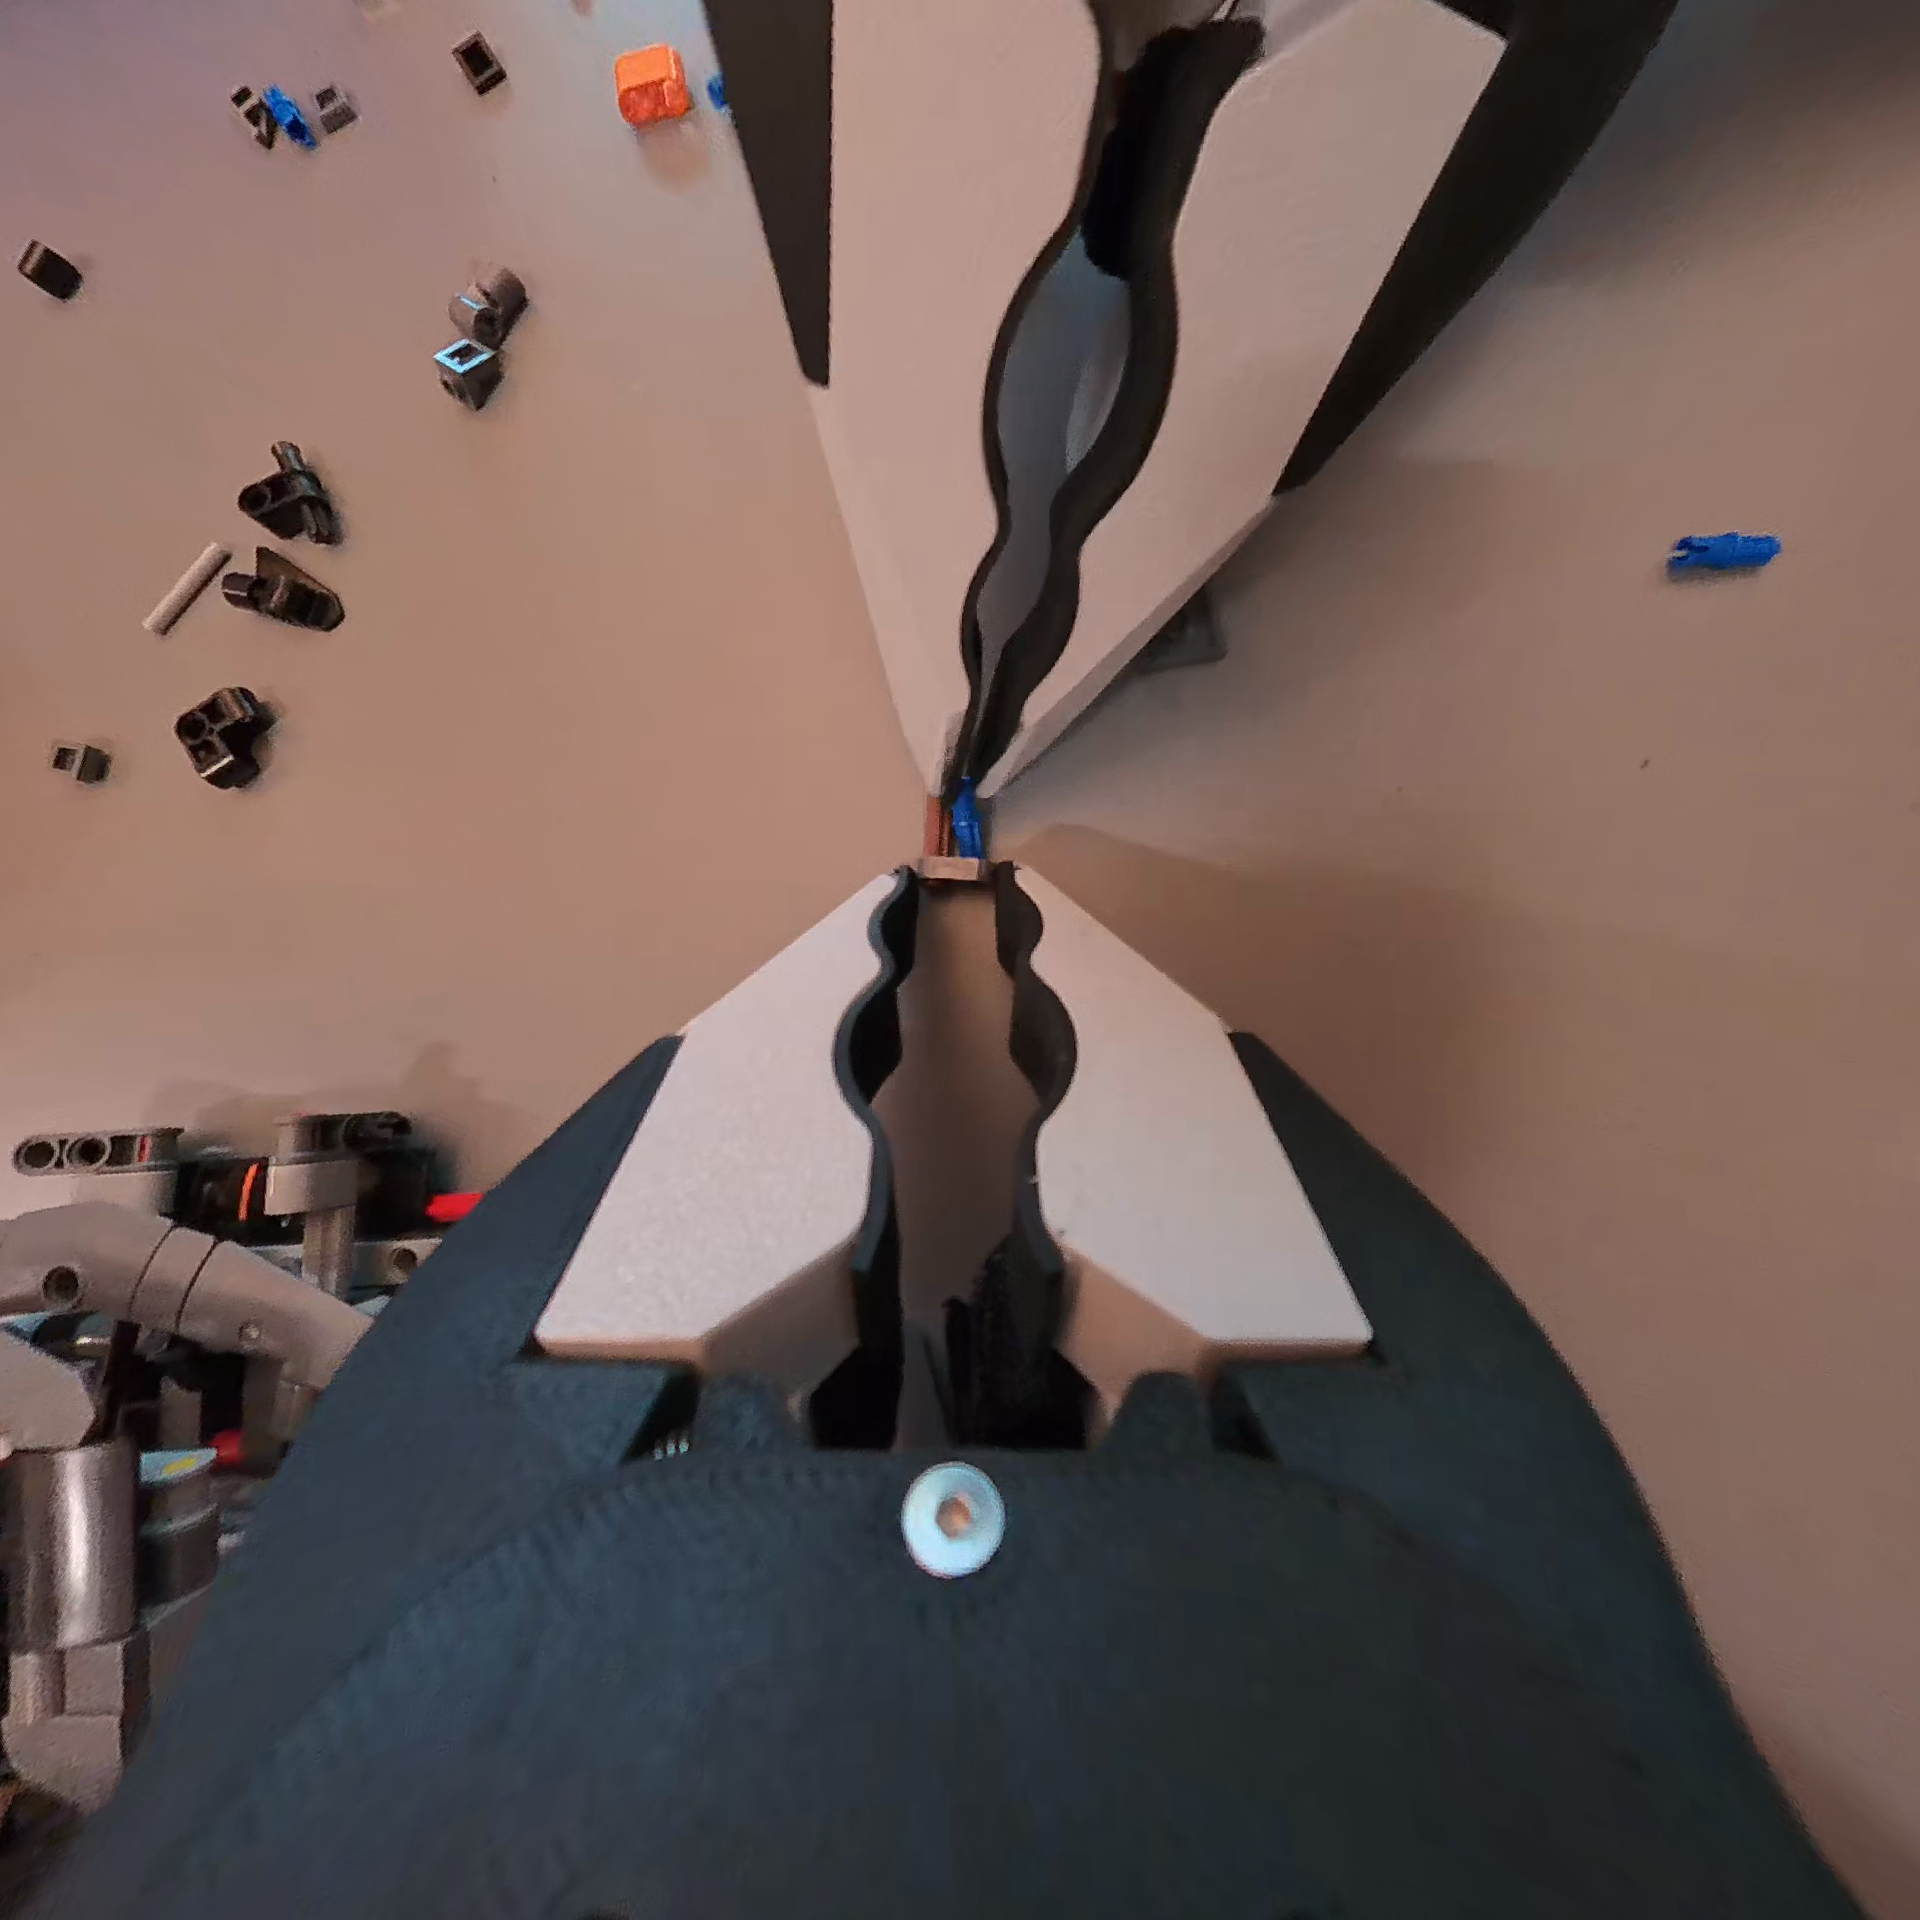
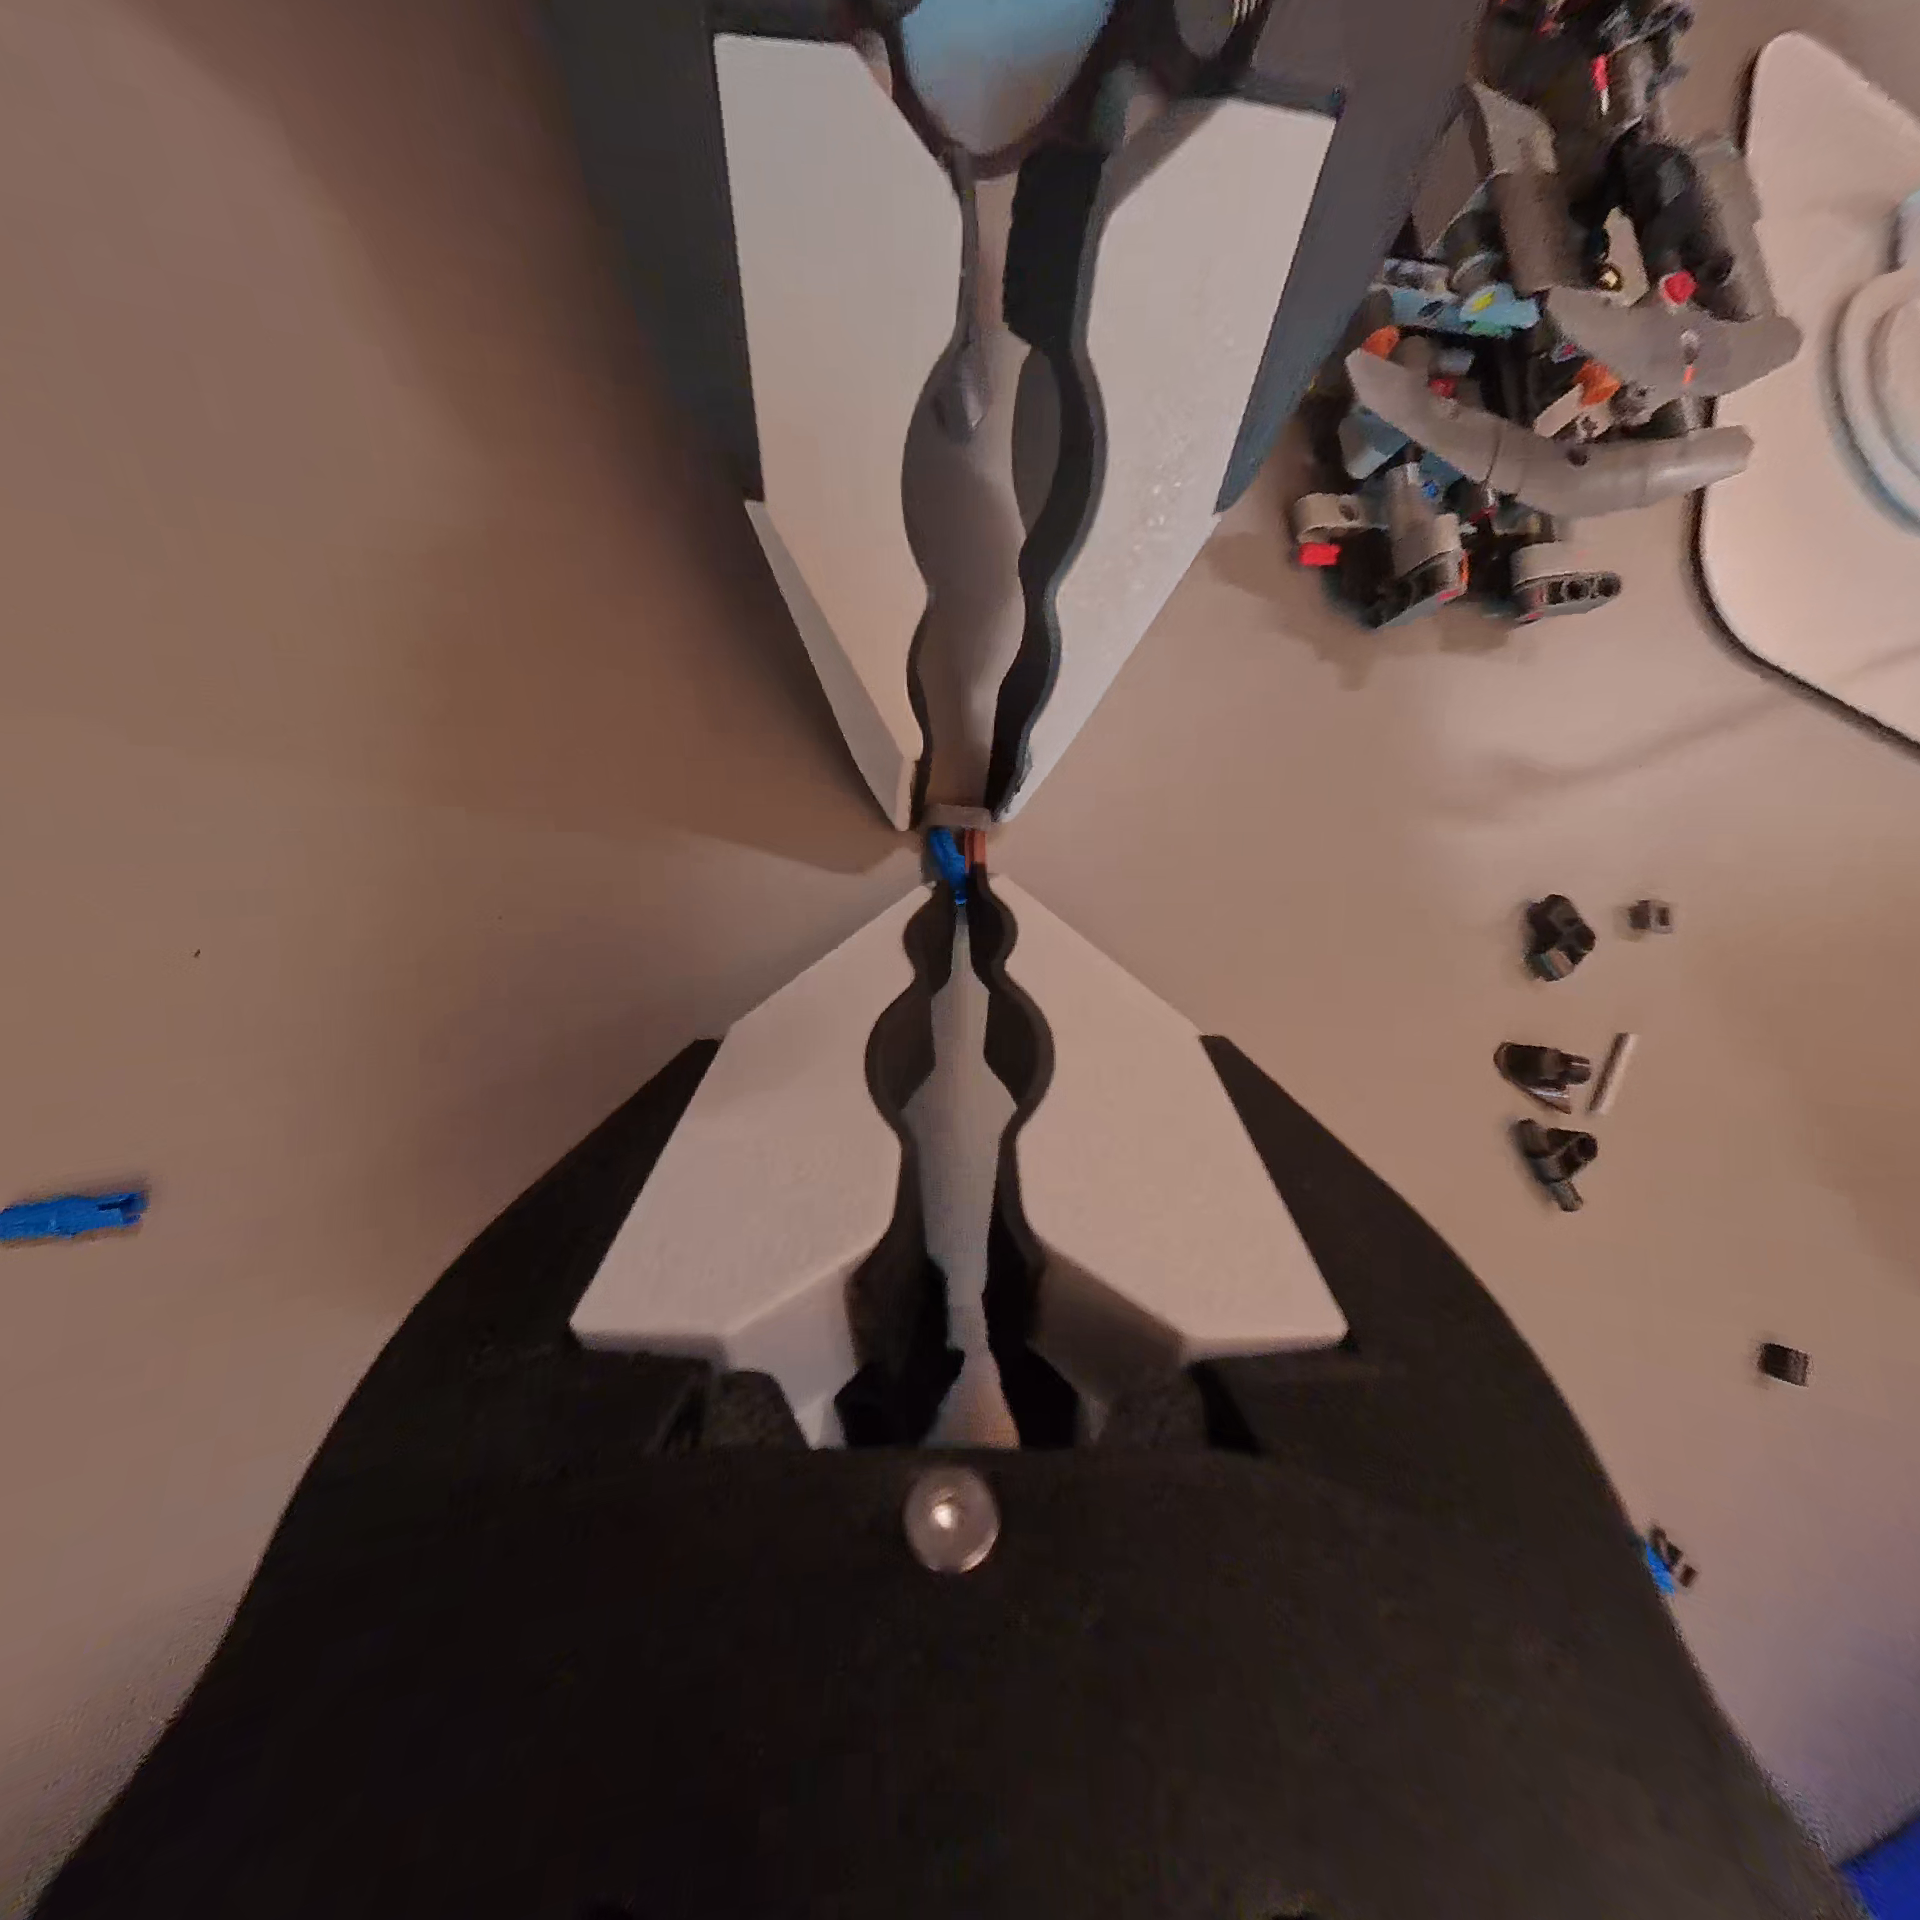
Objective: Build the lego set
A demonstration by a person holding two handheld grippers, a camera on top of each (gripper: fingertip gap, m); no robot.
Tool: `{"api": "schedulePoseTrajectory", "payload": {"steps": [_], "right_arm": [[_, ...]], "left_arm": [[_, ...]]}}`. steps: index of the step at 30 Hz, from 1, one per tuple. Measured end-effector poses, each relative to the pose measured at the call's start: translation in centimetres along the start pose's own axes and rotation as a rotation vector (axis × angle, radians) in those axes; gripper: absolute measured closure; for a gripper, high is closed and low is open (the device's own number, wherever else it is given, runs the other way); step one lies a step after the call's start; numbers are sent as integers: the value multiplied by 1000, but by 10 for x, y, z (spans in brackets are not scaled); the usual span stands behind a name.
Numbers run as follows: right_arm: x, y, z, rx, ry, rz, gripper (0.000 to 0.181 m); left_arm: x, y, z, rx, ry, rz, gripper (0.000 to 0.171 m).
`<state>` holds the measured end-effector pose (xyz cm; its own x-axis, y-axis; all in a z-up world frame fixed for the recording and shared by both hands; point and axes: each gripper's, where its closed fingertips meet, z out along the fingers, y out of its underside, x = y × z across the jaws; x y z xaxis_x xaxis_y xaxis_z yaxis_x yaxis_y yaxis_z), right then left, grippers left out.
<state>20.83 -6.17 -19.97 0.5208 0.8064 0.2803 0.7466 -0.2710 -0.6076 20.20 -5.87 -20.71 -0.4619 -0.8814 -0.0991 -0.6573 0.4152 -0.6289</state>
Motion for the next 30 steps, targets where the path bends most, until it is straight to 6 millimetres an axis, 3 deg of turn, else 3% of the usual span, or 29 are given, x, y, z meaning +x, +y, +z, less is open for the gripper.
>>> {"api": "schedulePoseTrajectory", "payload": {"steps": [4,17,25,30], "right_arm": [[0,-7,-3,36,16,-33,181],[-2,6,1,-13,-19,8,181],[0,7,1,-25,-30,102,181],[-2,7,2,-39,-6,254,181]], "left_arm": [[1,-1,1,13,25,-19,158],[1,-1,1,22,29,-15,158],[-1,-1,1,31,30,-39,158],[-2,-1,1,30,27,-35,158]]}}
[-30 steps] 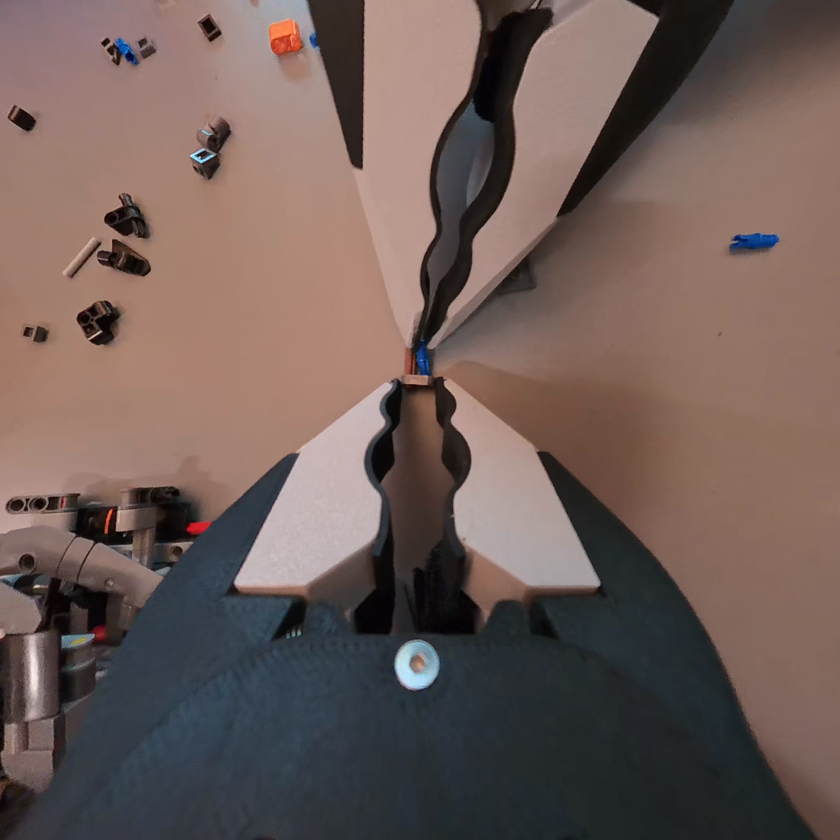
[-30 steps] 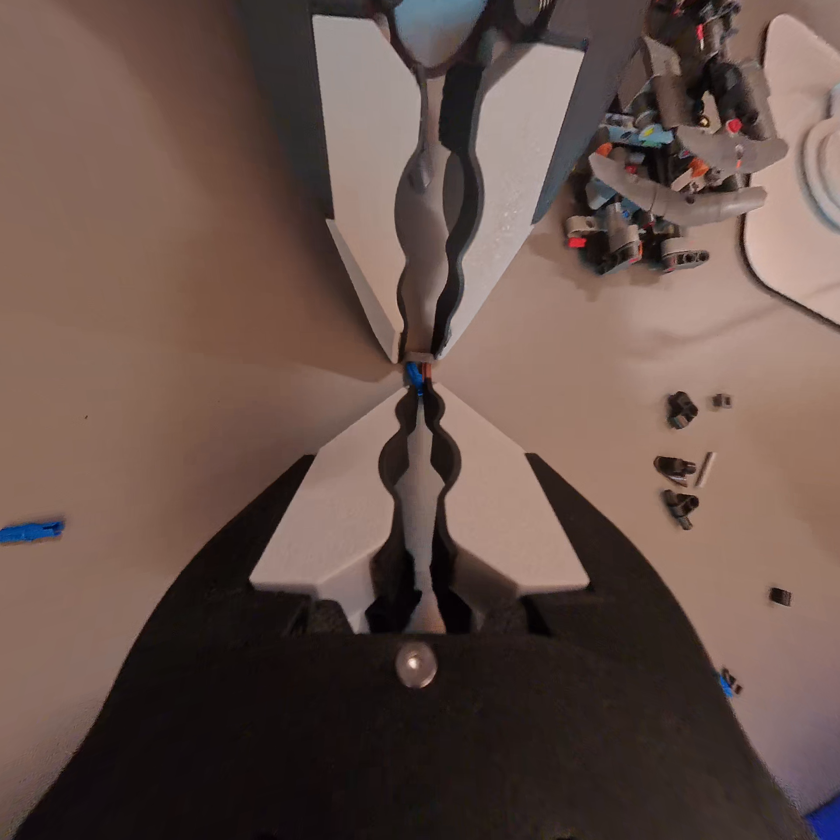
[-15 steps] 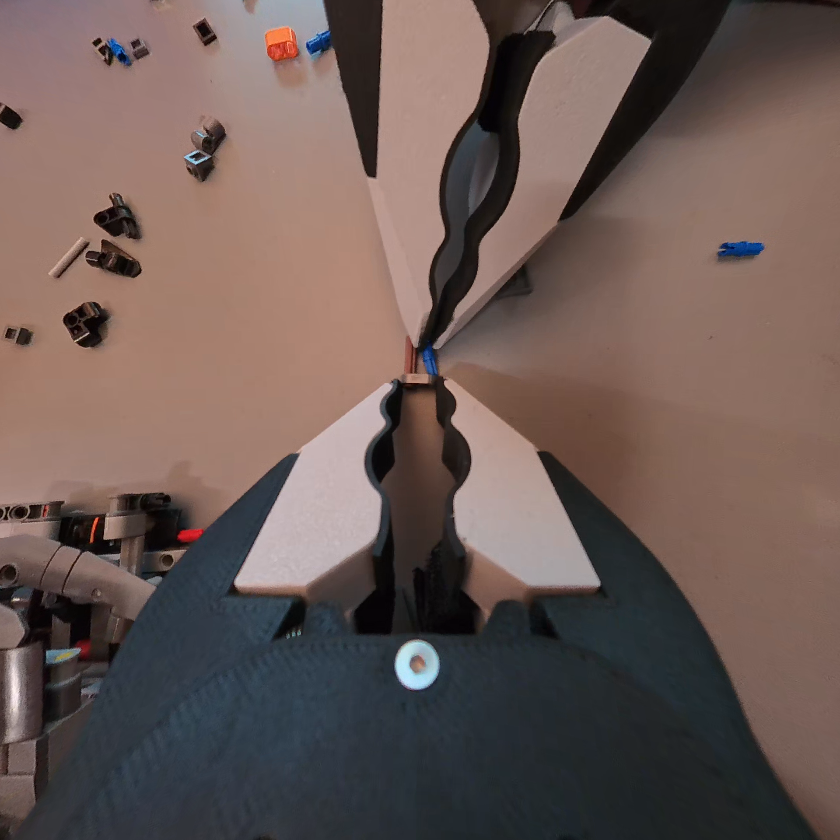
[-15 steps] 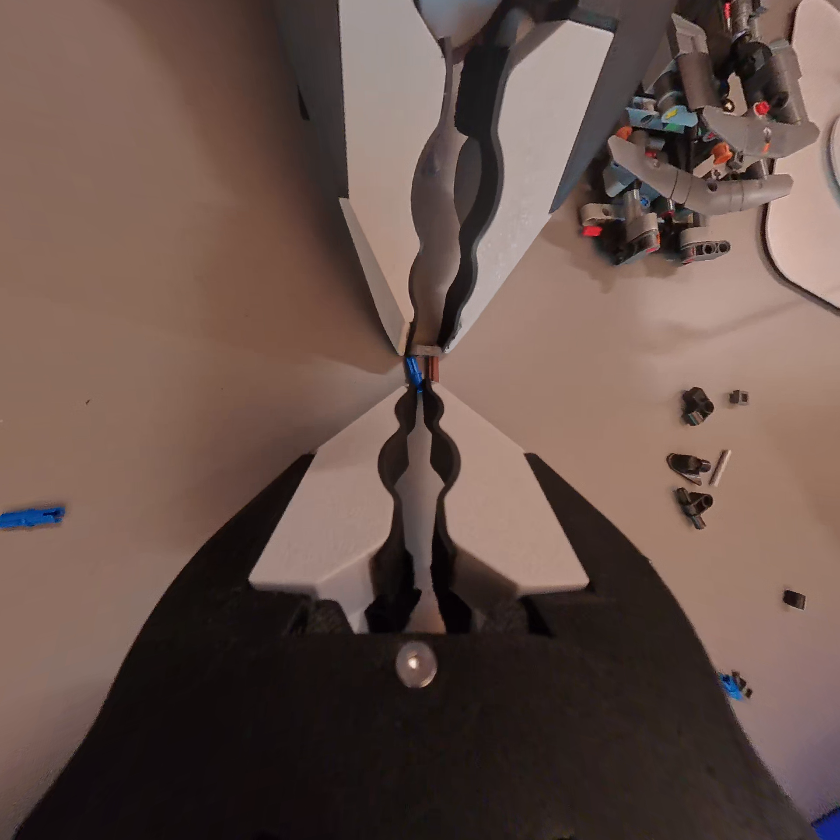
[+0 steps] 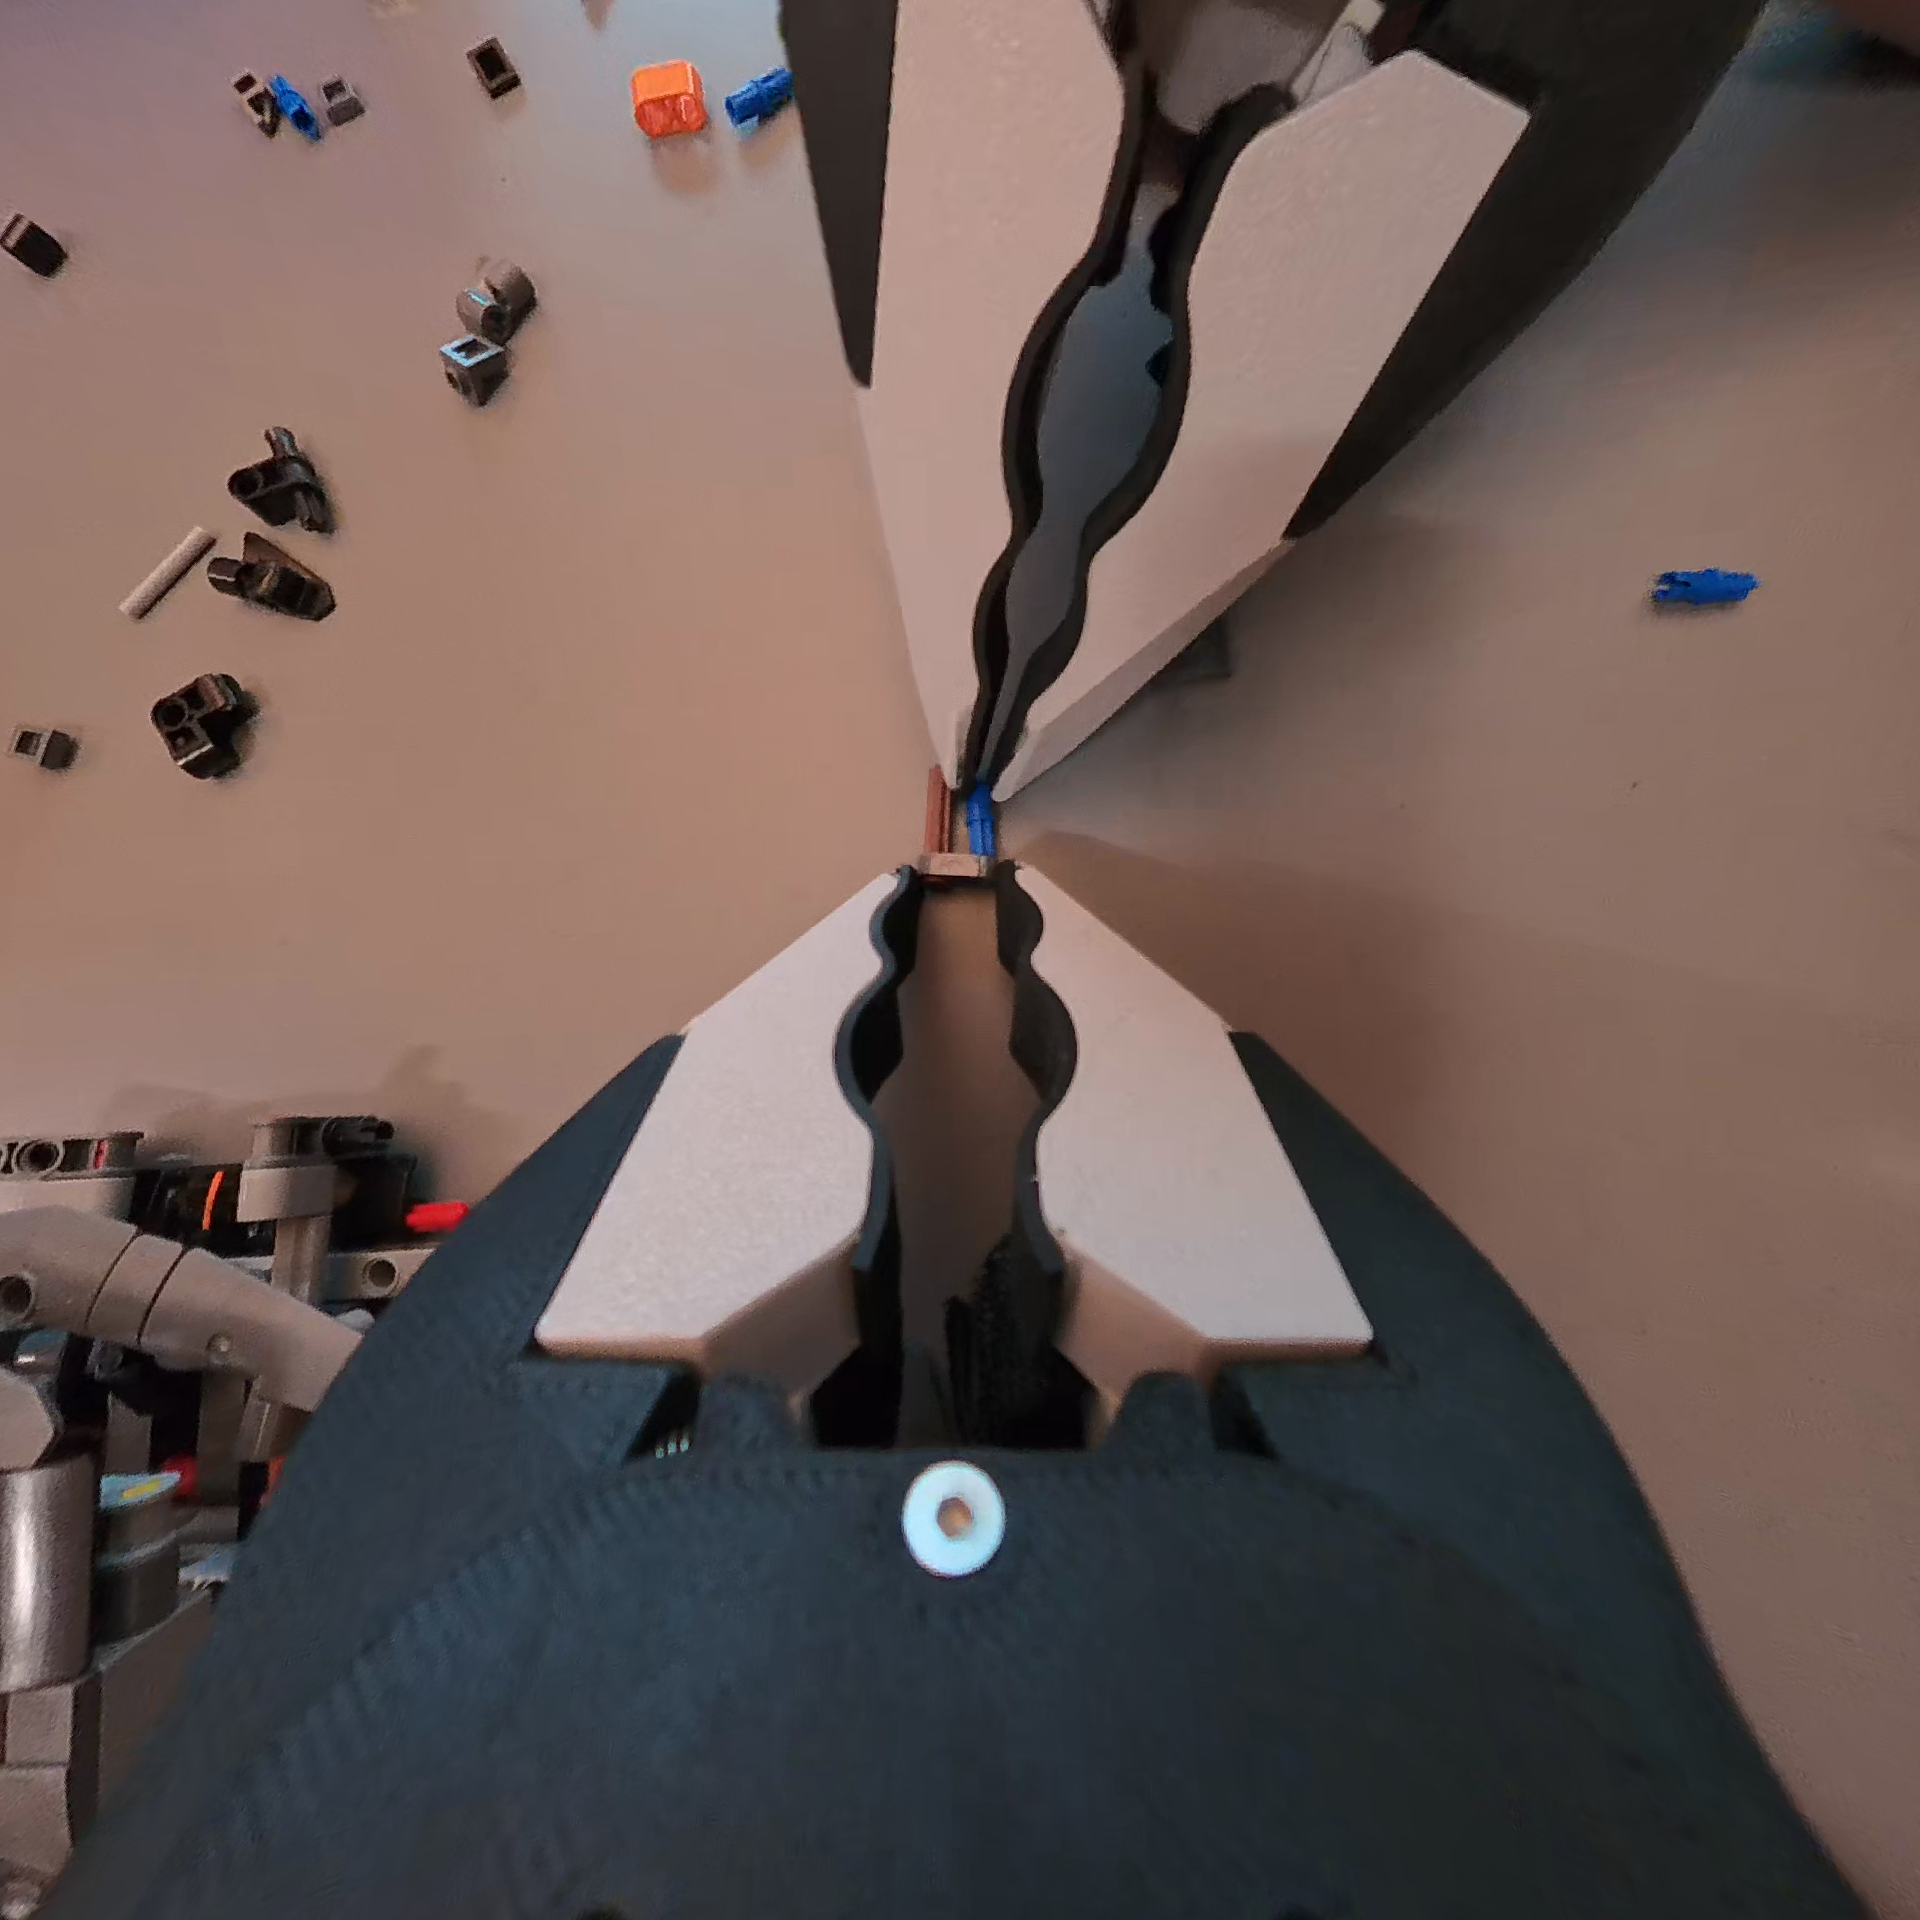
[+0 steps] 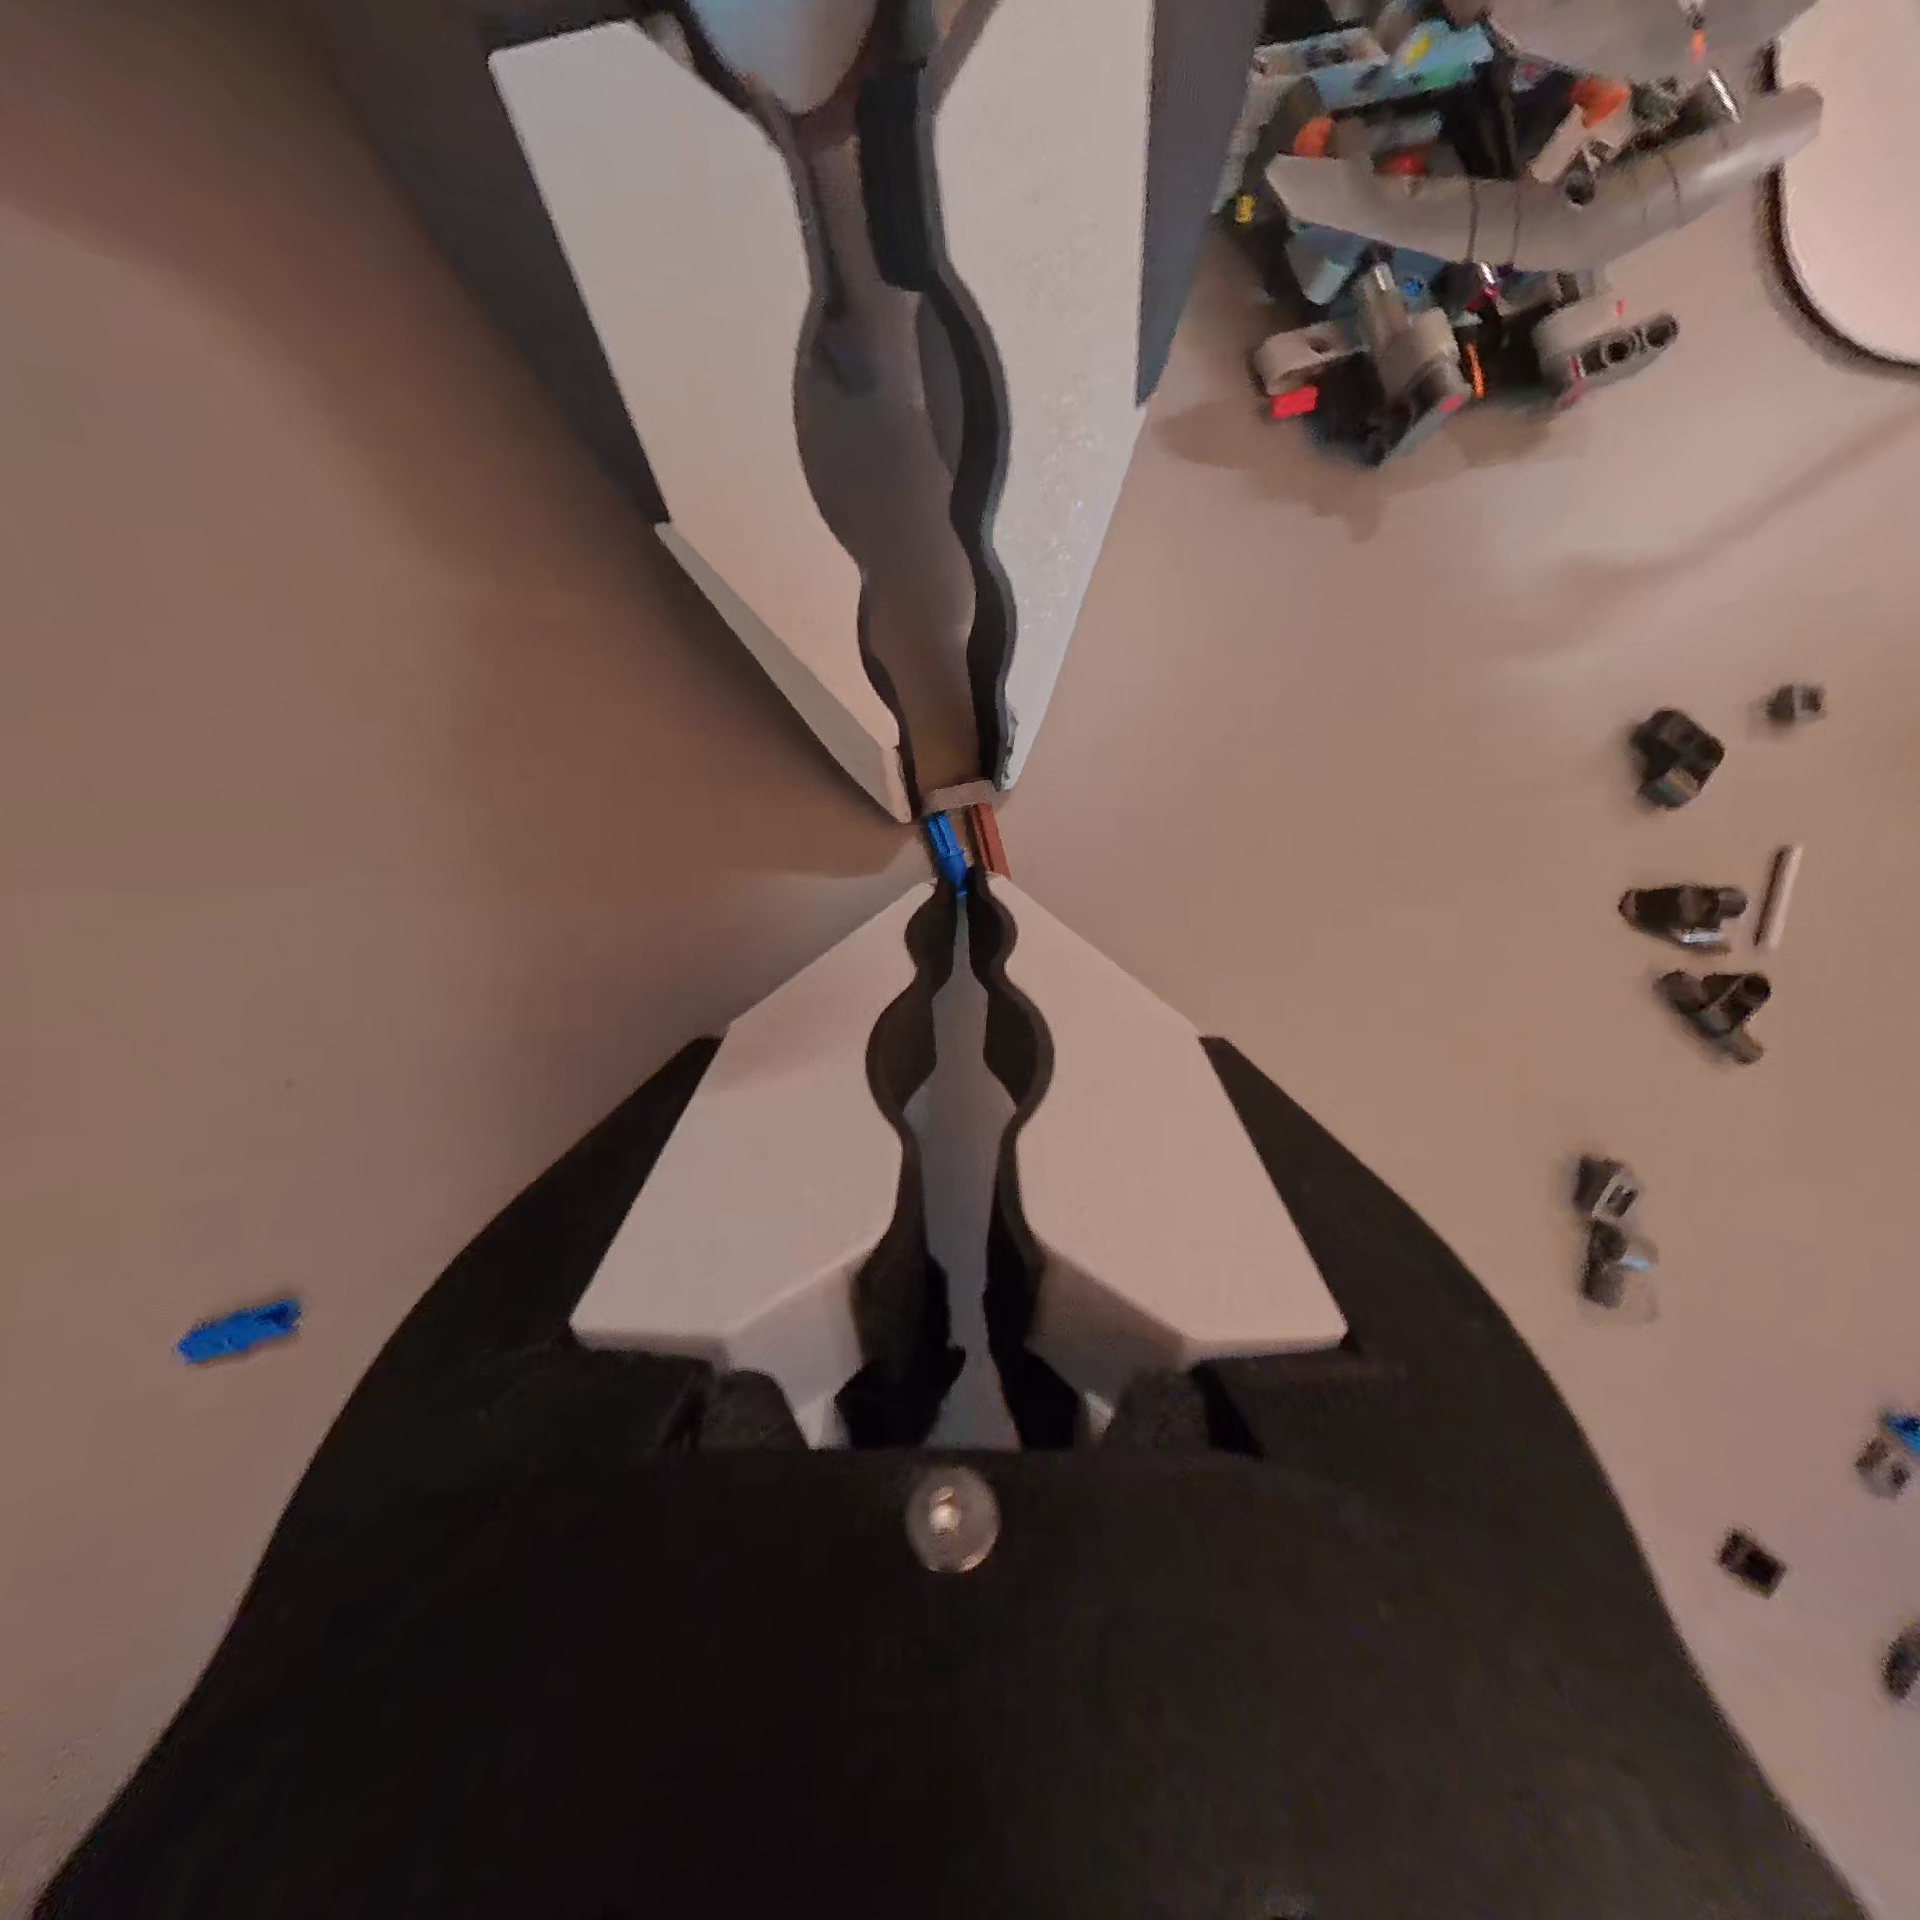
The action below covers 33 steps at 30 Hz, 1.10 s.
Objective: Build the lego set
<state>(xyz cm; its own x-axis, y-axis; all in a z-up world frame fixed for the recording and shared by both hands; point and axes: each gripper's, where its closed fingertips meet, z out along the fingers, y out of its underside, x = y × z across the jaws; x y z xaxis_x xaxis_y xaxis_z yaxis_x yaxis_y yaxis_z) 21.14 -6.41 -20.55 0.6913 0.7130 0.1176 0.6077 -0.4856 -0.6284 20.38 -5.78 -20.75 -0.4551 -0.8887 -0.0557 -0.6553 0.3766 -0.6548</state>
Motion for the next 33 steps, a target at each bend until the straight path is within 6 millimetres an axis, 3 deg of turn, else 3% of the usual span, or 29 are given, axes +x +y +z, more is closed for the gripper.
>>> {"api": "schedulePoseTrajectory", "payload": {"steps": [8,17,24,33], "right_arm": [[0,0,0,26,9,210,181],[-3,0,0,-50,-92,284,181],[-3,0,0,-135,-187,315,181],[-5,-2,1,-103,-309,358,181]], "left_arm": [[0,0,0,3,-4,11,158],[0,0,0,0,-35,45,158],[-1,0,-2,-12,-135,181,158],[-2,0,-4,-33,-227,296,158]]}}
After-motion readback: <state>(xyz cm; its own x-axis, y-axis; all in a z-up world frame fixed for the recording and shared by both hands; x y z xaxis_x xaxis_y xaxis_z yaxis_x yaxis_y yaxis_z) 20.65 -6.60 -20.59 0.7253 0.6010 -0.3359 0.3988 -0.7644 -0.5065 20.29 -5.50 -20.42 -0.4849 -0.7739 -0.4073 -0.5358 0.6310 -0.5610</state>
